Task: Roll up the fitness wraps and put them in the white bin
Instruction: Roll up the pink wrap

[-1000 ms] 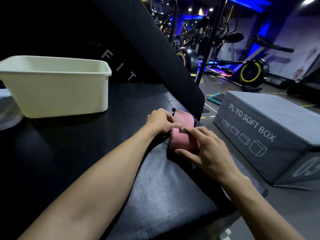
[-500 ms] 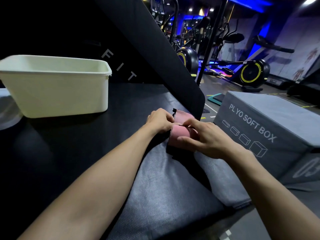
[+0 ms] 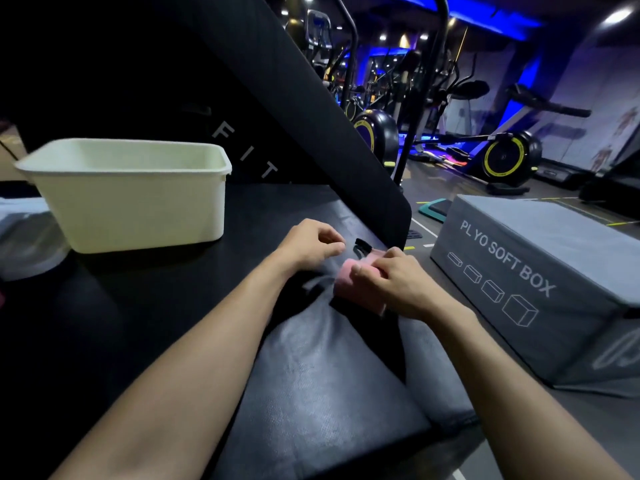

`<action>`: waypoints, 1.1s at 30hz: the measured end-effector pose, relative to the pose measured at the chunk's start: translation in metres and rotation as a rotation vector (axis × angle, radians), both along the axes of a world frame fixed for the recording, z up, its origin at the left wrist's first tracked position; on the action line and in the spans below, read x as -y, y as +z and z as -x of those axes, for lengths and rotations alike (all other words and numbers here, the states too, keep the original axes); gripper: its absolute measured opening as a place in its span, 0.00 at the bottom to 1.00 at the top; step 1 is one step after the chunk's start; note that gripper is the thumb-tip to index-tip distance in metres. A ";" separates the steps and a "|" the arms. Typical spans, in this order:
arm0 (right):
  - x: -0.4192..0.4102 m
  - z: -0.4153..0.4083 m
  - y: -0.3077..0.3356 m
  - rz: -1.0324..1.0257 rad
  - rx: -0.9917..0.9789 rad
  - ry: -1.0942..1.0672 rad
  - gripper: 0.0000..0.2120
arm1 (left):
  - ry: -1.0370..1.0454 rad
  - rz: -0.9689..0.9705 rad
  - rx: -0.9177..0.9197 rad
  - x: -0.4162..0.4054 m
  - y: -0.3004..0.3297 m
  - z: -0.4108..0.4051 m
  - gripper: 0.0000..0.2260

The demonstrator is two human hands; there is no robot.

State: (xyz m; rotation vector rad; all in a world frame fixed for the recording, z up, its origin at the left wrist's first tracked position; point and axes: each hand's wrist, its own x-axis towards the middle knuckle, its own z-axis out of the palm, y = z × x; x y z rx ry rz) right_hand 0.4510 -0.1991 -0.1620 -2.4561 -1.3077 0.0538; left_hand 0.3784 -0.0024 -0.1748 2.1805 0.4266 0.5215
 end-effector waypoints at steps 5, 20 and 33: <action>-0.003 -0.006 -0.002 -0.099 -0.104 0.010 0.18 | -0.093 -0.018 -0.018 0.014 0.011 0.030 0.03; 0.012 0.050 -0.004 -0.131 -0.203 -0.038 0.29 | -0.041 -0.660 0.091 0.061 -0.017 0.120 0.30; 0.008 0.126 0.007 -0.069 -0.382 0.045 0.28 | -0.063 -0.862 0.244 0.088 -0.019 0.213 0.36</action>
